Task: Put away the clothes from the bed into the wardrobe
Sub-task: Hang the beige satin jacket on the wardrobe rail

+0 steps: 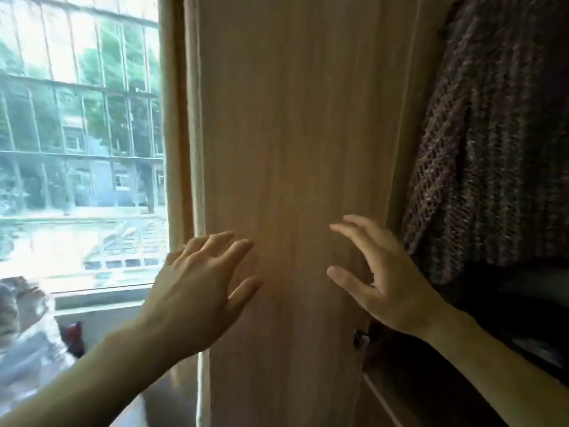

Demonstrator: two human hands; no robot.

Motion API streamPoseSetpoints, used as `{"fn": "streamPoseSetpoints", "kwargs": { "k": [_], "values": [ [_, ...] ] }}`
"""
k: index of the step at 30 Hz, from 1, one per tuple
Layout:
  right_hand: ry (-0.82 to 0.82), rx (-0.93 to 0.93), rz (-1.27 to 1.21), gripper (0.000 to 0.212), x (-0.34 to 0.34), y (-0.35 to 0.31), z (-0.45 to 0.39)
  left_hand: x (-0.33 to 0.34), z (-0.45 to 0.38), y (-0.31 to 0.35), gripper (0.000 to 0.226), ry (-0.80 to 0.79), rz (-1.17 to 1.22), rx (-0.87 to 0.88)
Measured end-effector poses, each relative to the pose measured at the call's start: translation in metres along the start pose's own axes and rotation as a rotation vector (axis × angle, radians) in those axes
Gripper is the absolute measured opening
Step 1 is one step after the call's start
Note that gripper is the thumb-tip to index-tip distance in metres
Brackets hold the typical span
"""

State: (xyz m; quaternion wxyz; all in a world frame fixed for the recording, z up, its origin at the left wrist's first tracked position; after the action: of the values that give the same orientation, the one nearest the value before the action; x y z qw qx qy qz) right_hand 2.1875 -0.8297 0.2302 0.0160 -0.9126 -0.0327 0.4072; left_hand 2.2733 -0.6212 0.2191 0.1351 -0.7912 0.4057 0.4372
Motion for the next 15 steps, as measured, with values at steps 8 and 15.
{"fn": "streamPoseSetpoints", "kwargs": {
  "k": [8,15],
  "values": [
    [-0.195,-0.305,-0.114,0.068,0.12,-0.182,0.004,-0.028,0.154,-0.11,0.063,-0.006,-0.03,-0.331],
    [-0.401,-0.555,-0.225,0.07,0.213,-0.314,0.02,-0.035,0.277,-0.188,0.072,-0.088,-0.078,-0.709]
  ]
}}
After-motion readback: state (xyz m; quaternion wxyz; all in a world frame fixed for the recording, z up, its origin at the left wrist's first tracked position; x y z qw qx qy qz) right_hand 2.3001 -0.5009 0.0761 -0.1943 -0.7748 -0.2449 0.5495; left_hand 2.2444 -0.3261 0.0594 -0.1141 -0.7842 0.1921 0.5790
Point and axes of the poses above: each hand's wrist, its own z-axis away from the middle knuckle, its own x-axis out of the palm, y = z × x, the point moved 10 cm from there along -z, towards the middle knuckle, and after that the axes turned 12 degrees about z, right-handed, at the moved point
